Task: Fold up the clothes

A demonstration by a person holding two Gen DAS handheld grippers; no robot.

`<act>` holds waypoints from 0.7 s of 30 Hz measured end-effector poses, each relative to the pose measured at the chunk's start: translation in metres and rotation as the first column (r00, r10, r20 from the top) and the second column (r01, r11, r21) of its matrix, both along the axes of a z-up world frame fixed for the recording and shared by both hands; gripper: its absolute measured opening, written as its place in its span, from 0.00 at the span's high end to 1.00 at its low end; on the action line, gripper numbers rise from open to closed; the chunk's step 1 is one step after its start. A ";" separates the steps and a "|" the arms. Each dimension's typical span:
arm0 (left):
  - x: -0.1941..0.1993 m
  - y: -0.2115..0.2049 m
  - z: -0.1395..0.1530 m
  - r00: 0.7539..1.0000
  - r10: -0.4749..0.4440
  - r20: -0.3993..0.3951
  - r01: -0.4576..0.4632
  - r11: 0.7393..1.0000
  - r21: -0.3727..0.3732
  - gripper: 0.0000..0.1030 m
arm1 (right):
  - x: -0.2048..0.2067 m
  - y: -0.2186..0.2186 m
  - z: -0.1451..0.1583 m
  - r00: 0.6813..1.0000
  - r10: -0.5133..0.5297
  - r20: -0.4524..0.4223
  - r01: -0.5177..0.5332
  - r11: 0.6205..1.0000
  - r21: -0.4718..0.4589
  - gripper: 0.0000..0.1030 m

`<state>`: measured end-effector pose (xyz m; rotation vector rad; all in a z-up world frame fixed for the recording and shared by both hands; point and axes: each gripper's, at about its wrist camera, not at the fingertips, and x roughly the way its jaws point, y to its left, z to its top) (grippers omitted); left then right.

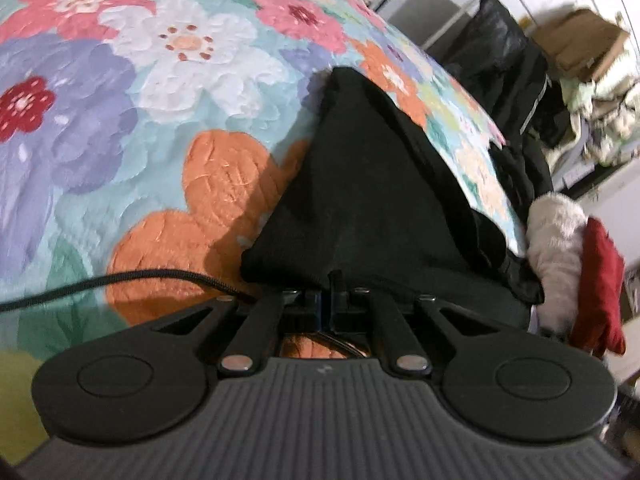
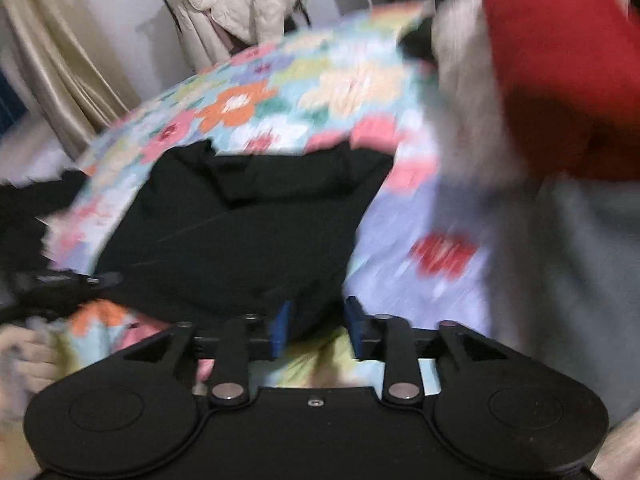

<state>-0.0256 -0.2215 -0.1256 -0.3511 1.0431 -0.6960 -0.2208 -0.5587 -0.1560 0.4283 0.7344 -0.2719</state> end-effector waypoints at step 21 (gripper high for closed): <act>-0.005 0.002 -0.002 1.000 -0.011 0.010 0.012 1.000 -0.020 0.95 | 0.127 -0.063 -0.017 0.999 0.010 0.032 -0.008 0.999 -0.041 0.58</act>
